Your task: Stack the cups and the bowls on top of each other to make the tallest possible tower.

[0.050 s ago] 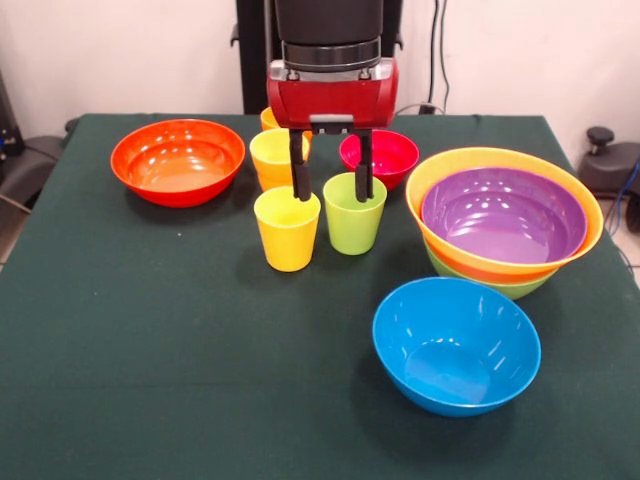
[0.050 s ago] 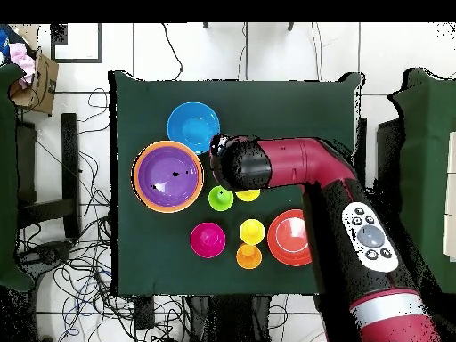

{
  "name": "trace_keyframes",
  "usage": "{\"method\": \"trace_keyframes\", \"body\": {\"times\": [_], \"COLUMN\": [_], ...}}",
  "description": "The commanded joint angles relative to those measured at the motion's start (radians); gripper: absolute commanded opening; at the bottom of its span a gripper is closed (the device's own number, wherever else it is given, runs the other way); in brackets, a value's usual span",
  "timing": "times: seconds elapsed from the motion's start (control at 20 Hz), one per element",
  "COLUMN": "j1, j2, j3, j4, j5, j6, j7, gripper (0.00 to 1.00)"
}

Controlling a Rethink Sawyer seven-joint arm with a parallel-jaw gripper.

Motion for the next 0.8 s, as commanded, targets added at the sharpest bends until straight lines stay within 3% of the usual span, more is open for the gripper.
{"method": "trace_keyframes", "body": {"times": [0.05,0.45,0.8], "j1": [0.0,-0.013,-0.029], "j2": [0.03,0.037,0.062], "j3": [0.058,0.07,0.065], "j4": [0.022,0.036,0.067], "j5": [-0.13,-0.197,-0.25], "j6": [0.136,0.17,0.136], "j7": [-0.315,-0.352,-0.344], "gripper": [1.0,1.0,1.0]}}
